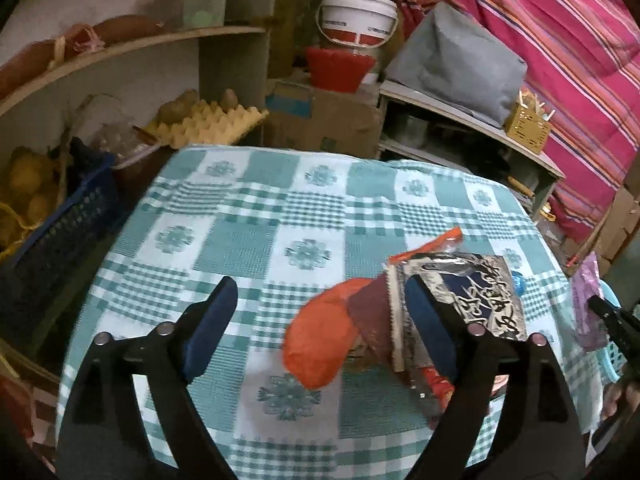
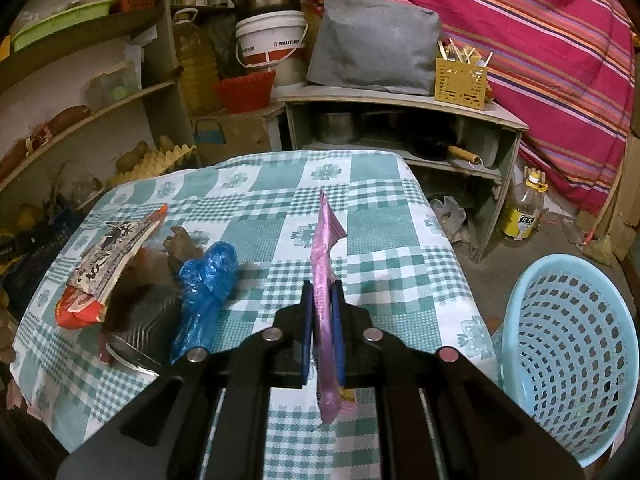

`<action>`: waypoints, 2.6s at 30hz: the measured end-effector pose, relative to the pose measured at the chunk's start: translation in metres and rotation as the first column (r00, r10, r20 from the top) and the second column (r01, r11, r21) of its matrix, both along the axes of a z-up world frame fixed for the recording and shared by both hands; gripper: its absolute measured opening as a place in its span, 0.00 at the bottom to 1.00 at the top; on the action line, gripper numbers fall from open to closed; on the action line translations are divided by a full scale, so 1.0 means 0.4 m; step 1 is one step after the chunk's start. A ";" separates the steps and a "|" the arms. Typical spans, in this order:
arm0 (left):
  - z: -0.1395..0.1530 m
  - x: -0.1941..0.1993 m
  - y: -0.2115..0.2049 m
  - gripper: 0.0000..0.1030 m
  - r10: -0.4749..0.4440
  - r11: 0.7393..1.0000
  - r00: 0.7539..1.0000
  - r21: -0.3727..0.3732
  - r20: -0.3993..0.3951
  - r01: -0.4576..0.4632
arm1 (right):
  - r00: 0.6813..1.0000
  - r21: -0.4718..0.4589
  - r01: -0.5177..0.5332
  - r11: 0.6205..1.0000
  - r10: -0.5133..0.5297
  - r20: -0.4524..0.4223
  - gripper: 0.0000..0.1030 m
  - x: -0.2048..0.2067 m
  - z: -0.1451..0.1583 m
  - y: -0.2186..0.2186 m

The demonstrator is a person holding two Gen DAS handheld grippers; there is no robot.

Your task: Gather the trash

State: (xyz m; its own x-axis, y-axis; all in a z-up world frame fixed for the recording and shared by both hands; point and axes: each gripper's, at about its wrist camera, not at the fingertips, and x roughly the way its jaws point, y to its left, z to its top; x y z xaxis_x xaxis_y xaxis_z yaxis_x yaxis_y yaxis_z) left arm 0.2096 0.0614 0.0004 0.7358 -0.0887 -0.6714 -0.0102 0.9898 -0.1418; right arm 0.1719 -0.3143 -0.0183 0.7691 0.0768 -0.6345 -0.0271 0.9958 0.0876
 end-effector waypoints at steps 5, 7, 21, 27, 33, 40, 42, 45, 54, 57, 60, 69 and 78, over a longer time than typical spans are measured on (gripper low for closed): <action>-0.015 0.035 -0.086 0.82 -0.072 0.997 0.997 0.008 -0.020 0.072 | 1.000 0.000 -0.005 1.000 0.005 -0.016 0.09 0.020 -0.012 0.009; -0.036 0.048 -0.134 0.82 -0.124 0.992 0.991 0.014 -0.041 0.125 | 1.000 -0.005 -0.006 1.000 0.006 -0.020 0.09 0.022 -0.018 0.012; -0.077 0.037 -0.203 0.10 -0.172 0.976 0.981 0.121 -0.088 0.182 | 1.000 -0.008 -0.009 1.000 0.009 -0.011 0.09 0.014 -0.015 0.016; -0.010 0.005 -0.195 0.08 -0.155 0.982 0.988 0.105 -0.026 0.157 | 1.000 0.011 0.003 1.000 -0.003 0.011 0.09 -0.001 0.005 -0.006; 0.104 -0.035 -0.224 0.07 -0.160 0.981 0.985 0.127 0.070 0.150 | 0.999 0.034 0.016 0.999 -0.018 0.043 0.09 -0.021 0.039 -0.036; 0.208 -0.075 -0.343 0.00 -0.199 0.969 0.970 0.174 0.139 0.174 | 0.993 0.044 0.035 0.998 -0.040 0.112 0.09 -0.070 0.131 -0.105; 0.217 -0.081 -0.386 0.00 -0.217 0.965 0.965 0.179 0.150 0.190 | 0.992 0.046 0.048 0.998 -0.054 0.117 0.09 -0.084 0.151 -0.143; 0.216 -0.085 -0.443 0.00 -0.234 0.964 0.960 0.162 0.153 0.209 | 0.991 0.007 0.079 0.997 -0.079 0.110 0.09 -0.112 0.165 -0.211; 0.080 -0.078 -0.547 0.58 -0.247 0.962 0.969 0.127 0.018 0.243 | 0.990 -0.046 0.143 0.989 -0.142 0.017 0.09 -0.183 0.107 -0.376; 0.026 -0.069 -0.556 0.64 -0.231 0.964 0.973 0.135 -0.012 0.231 | 0.989 -0.044 0.151 0.988 -0.151 0.001 0.09 -0.195 0.086 -0.391; -0.031 -0.048 -0.561 0.64 -0.216 0.960 0.974 0.168 -0.066 0.225 | 0.987 -0.035 0.158 0.987 -0.158 -0.017 0.09 -0.202 0.063 -0.403; -0.114 -0.009 -0.547 0.51 -0.214 0.955 0.968 0.182 -0.131 0.236 | 0.985 -0.019 0.163 0.986 -0.164 -0.047 0.09 -0.196 0.020 -0.407; -0.094 0.009 -0.540 0.12 -0.231 0.951 0.965 0.182 -0.127 0.251 | 0.984 -0.008 0.169 0.986 -0.169 -0.053 0.09 -0.184 0.009 -0.412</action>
State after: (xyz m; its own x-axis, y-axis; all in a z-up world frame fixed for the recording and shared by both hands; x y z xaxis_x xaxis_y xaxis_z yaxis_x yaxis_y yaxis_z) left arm 0.2130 -0.1544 -0.0370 0.6343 -0.1146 -0.7645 0.2277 0.9728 0.0431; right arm 0.0982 -0.4791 -0.0148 0.7357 -0.0532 -0.6753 0.1460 0.9859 0.0814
